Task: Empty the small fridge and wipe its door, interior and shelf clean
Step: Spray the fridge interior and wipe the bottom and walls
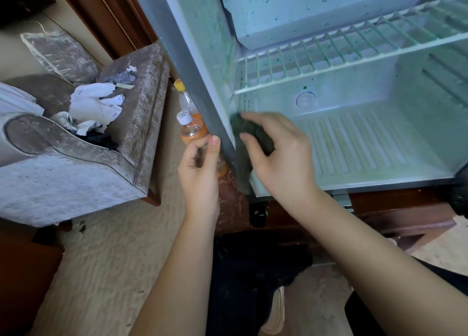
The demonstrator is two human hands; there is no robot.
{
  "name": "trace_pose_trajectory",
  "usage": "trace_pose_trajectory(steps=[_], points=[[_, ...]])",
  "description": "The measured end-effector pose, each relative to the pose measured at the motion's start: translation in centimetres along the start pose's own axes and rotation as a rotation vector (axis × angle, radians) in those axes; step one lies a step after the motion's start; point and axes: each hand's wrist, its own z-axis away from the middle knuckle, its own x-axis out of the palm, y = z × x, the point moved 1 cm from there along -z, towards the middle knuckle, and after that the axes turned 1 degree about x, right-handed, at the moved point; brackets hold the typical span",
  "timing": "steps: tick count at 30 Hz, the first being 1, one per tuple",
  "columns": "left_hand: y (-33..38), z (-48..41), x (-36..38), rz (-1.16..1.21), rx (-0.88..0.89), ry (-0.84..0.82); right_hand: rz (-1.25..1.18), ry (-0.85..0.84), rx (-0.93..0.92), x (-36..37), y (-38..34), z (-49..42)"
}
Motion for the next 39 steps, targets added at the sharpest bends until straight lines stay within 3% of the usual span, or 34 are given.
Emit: trace_pose_trajectory(steps=[3,6,11,12,16,19,21,25,30,36,39], points=[[-0.1,-0.2,-0.1,0.003,0.029,-0.004,-0.068,0.072,-0.068,0.6,-1.3,-1.6],[-0.1,-0.1,-0.1,-0.001,0.024,-0.013,-0.064,0.031,0.032,1.8,0.8,0.1],[0.0,-0.2,0.2,-0.042,0.010,0.011,0.125,-0.369,0.330,1.6,6.5,4.9],[0.0,-0.2,0.2,-0.039,0.010,0.008,0.131,-0.388,0.370,1.6,6.8,4.9],[0.0,0.1,0.2,-0.036,-0.003,-0.012,0.000,-0.149,0.380,1.5,4.3,2.5],[-0.2,-0.1,0.1,-0.047,-0.052,-0.061,-0.142,0.083,0.259,1.4,1.3,0.9],[-0.2,-0.1,0.0,-0.047,-0.114,-0.085,-0.137,0.143,0.167,2.0,0.5,0.9],[0.1,-0.1,0.3,-0.053,-0.151,-0.103,-0.083,0.047,0.126,2.6,3.1,3.4],[0.6,0.4,0.6,-0.070,-0.171,-0.093,0.009,-0.211,0.311,1.9,5.6,4.7],[0.7,0.9,0.8,-0.092,-0.119,-0.108,-0.041,0.000,0.160,2.0,2.2,5.0],[0.6,0.9,1.0,-0.114,-0.111,-0.119,-0.049,0.020,0.109,3.0,2.8,6.4]])
